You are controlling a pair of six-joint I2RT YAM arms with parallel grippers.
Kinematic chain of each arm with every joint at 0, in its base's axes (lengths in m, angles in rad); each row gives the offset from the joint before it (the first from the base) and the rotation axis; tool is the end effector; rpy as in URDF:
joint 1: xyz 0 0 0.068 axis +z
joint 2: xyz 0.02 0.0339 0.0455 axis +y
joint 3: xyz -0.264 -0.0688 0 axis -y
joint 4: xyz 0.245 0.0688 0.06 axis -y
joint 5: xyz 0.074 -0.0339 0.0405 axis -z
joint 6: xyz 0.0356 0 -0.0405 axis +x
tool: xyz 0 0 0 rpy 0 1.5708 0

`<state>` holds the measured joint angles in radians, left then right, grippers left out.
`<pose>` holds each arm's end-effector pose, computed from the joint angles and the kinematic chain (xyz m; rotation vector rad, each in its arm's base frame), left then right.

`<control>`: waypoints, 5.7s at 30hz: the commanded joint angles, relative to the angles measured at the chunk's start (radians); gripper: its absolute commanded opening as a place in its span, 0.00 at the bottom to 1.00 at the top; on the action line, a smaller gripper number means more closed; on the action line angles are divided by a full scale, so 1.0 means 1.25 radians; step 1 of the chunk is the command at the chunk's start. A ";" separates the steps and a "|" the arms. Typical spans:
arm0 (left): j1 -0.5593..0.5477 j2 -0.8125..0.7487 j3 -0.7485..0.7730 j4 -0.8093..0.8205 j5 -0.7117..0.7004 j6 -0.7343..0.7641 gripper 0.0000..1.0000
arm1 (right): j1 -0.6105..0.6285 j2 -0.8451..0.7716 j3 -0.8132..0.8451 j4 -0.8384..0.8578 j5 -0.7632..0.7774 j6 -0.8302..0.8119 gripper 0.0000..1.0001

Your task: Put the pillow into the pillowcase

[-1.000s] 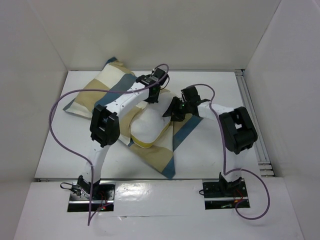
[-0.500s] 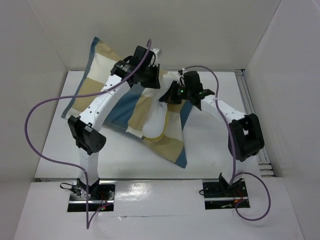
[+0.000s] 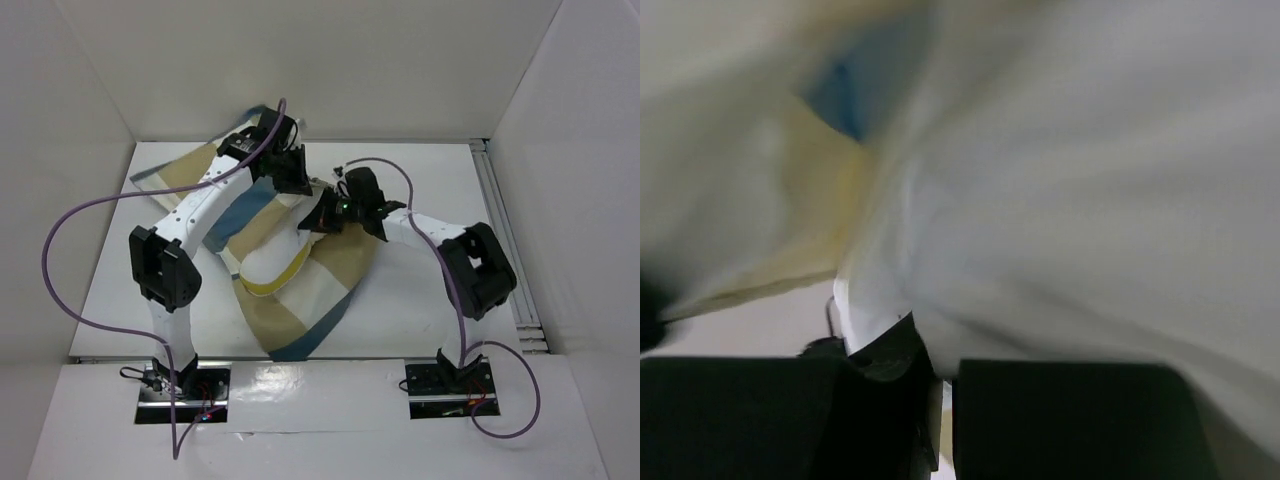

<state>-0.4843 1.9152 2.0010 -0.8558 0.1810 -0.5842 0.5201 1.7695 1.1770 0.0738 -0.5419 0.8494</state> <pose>0.3743 -0.2042 0.3669 -0.0283 2.4463 -0.7178 0.3376 0.2145 0.2335 0.0110 2.3240 1.3363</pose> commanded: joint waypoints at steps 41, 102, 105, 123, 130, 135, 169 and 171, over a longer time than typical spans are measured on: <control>-0.202 0.117 -0.262 0.034 -0.580 0.189 0.90 | -0.205 -0.325 -0.279 -0.453 0.218 -0.126 0.94; 0.054 -0.083 0.061 0.259 0.491 -0.265 0.00 | -0.111 -0.117 0.046 0.026 0.129 -0.111 0.35; 0.061 -0.090 0.046 0.259 0.498 -0.265 0.00 | -0.102 -0.073 0.101 0.026 0.122 -0.121 0.38; 0.120 -0.121 0.017 0.259 0.498 -0.265 0.00 | -0.126 -0.141 0.071 0.094 0.121 -0.063 0.67; 0.127 -0.121 0.002 0.266 0.506 -0.265 0.00 | -0.111 -0.115 0.099 0.110 0.067 -0.076 0.73; 0.127 -0.128 -0.014 0.275 0.514 -0.265 0.00 | -0.102 -0.100 0.139 0.088 0.074 -0.101 0.79; 0.221 -0.150 -0.151 0.249 0.388 -0.233 0.00 | -0.138 -0.155 0.055 -0.190 0.210 -0.213 0.00; 0.221 -0.143 -0.169 0.249 0.370 -0.225 0.00 | -0.146 -0.199 0.021 -0.200 0.210 -0.213 0.00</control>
<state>-0.2337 1.7412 1.8175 -0.5499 0.7860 -0.9115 0.3676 1.6238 1.2415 -0.1059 -0.3038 0.6086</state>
